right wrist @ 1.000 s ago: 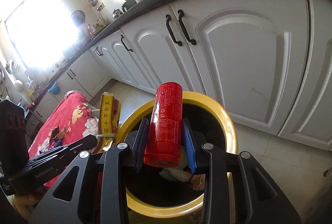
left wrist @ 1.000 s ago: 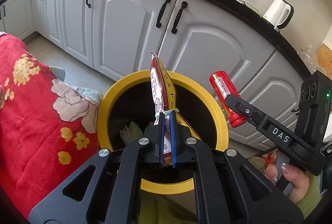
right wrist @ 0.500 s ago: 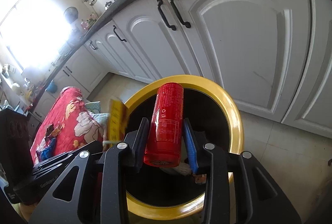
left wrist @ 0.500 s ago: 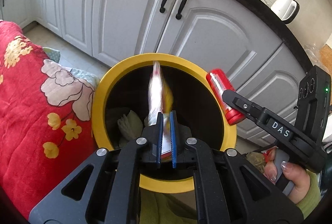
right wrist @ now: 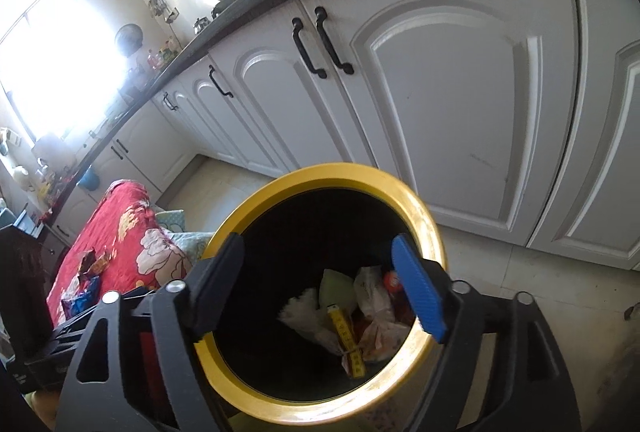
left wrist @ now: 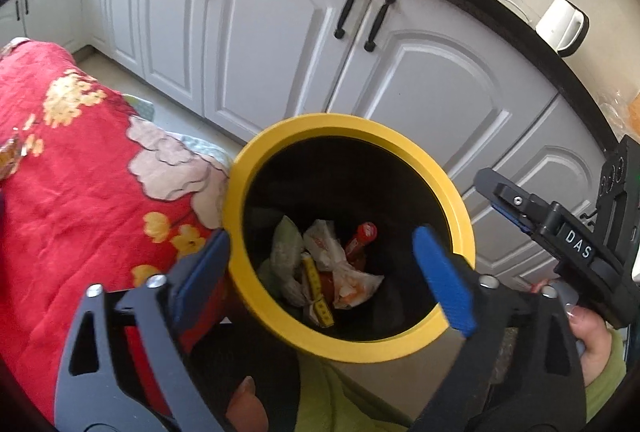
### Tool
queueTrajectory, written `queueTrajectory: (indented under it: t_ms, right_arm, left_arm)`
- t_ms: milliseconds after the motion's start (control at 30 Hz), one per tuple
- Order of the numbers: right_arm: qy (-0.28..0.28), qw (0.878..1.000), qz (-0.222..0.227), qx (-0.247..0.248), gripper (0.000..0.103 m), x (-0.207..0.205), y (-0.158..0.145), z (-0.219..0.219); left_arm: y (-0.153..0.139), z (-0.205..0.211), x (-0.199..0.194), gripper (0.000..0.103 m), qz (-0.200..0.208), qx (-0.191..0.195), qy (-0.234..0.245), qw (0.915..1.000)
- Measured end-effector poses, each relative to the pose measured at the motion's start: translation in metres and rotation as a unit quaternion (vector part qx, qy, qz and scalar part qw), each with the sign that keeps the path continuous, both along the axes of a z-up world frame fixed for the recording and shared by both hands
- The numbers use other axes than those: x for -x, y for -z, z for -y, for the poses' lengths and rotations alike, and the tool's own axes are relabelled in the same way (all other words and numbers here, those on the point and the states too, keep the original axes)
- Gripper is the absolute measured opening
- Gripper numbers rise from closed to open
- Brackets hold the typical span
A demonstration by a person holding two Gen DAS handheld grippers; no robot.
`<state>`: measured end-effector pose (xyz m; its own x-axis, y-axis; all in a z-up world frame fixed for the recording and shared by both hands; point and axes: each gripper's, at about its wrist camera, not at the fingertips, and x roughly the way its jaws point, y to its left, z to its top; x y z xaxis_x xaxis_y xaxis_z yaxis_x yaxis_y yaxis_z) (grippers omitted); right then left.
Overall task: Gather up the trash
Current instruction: 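Open the left tool to drop the wrapper while the right tool releases the can, then move both open tools back over the table toward the blue glove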
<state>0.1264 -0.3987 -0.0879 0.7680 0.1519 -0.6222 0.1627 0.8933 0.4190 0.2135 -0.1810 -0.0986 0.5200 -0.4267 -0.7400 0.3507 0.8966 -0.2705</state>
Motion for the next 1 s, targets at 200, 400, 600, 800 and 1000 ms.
queueTrajectory:
  t_ms: [200, 400, 600, 800, 1000]
  right_arm:
    - [0.005, 1.0, 0.01, 0.006, 0.082, 0.003, -0.007, -0.004]
    - [-0.006, 1.0, 0.017, 0.012, 0.083, 0.004, -0.013, -0.013]
    - [-0.017, 0.999, 0.026, 0.02, 0.084, 0.006, -0.023, -0.025]
    - [-0.032, 0.998, 0.039, 0.029, 0.085, 0.009, -0.034, -0.041]
    - [-0.051, 0.996, 0.056, 0.049, 0.086, 0.013, -0.047, -0.063]
  left_arm:
    - [-0.008, -0.017, 0.009, 0.092, 0.012, -0.003, -0.021, 0.9997]
    - [-0.019, -0.031, 0.019, 0.092, 0.03, -0.003, -0.034, 0.999]
    - [-0.029, -0.044, 0.027, 0.092, 0.049, -0.003, -0.048, 0.9977]
    - [-0.039, -0.061, 0.036, 0.092, 0.064, -0.004, -0.066, 0.9957]
    - [-0.05, -0.08, 0.044, 0.092, 0.085, -0.009, -0.085, 0.9927]
